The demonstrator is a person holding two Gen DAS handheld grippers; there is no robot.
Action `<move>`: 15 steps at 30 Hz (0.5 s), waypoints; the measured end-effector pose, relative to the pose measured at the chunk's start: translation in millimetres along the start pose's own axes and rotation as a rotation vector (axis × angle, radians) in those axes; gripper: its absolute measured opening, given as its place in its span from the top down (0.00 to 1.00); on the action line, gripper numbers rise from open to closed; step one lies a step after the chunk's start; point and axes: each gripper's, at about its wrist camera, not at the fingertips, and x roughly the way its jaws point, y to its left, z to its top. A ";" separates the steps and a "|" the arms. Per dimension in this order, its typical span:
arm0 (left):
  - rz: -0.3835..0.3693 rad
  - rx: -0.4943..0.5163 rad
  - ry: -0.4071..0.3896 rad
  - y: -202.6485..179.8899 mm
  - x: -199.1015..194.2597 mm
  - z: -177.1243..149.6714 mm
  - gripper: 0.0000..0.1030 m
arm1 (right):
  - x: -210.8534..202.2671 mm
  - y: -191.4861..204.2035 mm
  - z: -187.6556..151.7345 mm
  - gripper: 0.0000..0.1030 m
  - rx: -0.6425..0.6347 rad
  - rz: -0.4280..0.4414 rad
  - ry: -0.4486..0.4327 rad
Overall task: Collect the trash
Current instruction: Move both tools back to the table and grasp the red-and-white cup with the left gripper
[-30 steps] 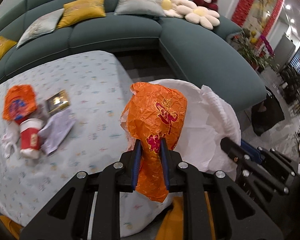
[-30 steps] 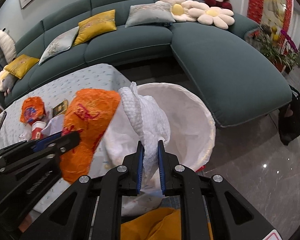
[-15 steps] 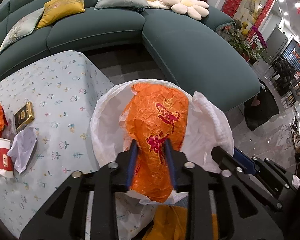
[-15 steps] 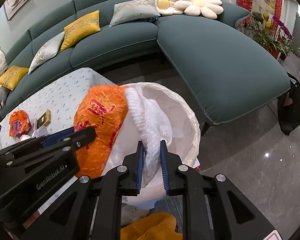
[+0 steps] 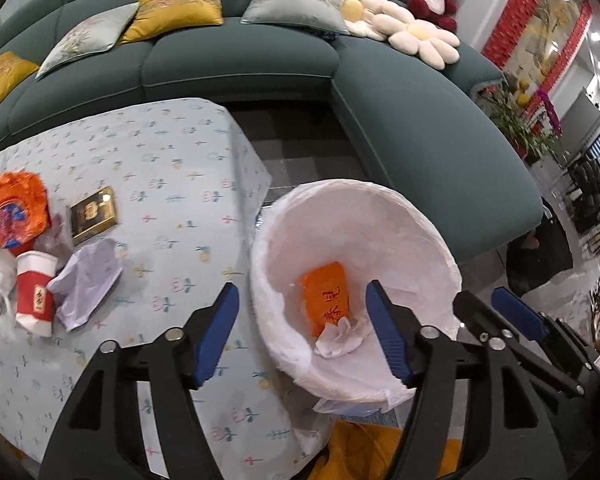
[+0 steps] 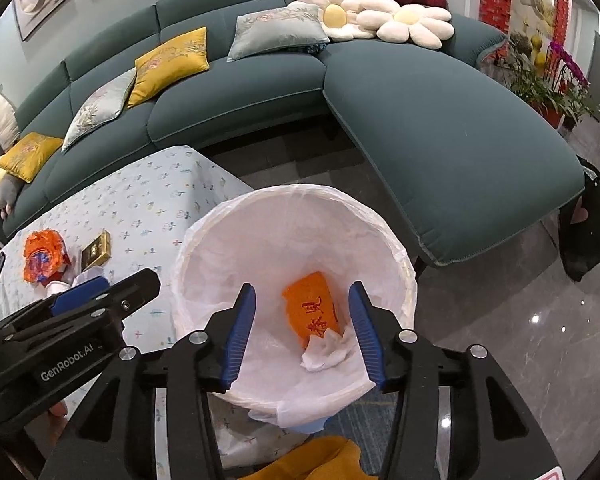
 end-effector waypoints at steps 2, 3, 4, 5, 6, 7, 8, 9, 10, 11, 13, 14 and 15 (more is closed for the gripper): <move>0.013 -0.013 -0.008 5.8 -6.1 -3.0 0.35 | -5.7 5.9 -0.4 0.50 -0.005 0.000 -0.007; 0.019 -0.022 -0.011 11.0 -10.3 -4.9 0.32 | -8.3 7.2 -0.5 0.49 -0.007 0.000 -0.010; 0.026 -0.031 -0.014 15.1 -13.4 -6.4 0.29 | -12.3 11.3 -1.5 0.47 -0.011 -0.002 -0.014; 0.033 -0.044 -0.021 21.2 -18.3 -8.4 0.29 | -15.4 14.1 -2.0 0.47 -0.015 -0.001 -0.016; 0.036 -0.051 -0.025 25.3 -21.5 -9.9 0.28 | -17.1 17.8 -2.5 0.46 -0.018 0.001 -0.017; 0.044 -0.061 -0.030 31.4 -26.1 -11.8 0.27 | -20.9 23.5 -3.8 0.46 -0.028 0.004 -0.019; 0.047 -0.067 -0.033 35.7 -29.3 -13.2 0.27 | -23.3 27.9 -4.8 0.45 -0.035 0.004 -0.021; 0.052 -0.078 -0.039 42.7 -34.8 -15.5 0.27 | -25.9 32.1 -5.8 0.45 -0.042 0.006 -0.022; 0.058 -0.087 -0.042 48.2 -38.6 -17.2 0.27 | -28.7 37.1 -7.0 0.44 -0.048 0.010 -0.024; 0.064 -0.100 -0.047 56.1 -44.2 -19.2 0.27 | -32.1 44.0 -8.6 0.44 -0.057 0.015 -0.025; 0.079 -0.116 -0.056 66.5 -52.8 -22.7 0.23 | -37.3 54.0 -11.0 0.42 -0.070 0.021 -0.029; 0.089 -0.124 -0.064 72.5 -57.4 -24.9 0.23 | -40.2 60.8 -12.9 0.41 -0.078 0.026 -0.031; 0.103 -0.135 -0.077 81.8 -64.6 -27.8 0.22 | -42.6 67.4 -14.7 0.41 -0.085 0.030 -0.031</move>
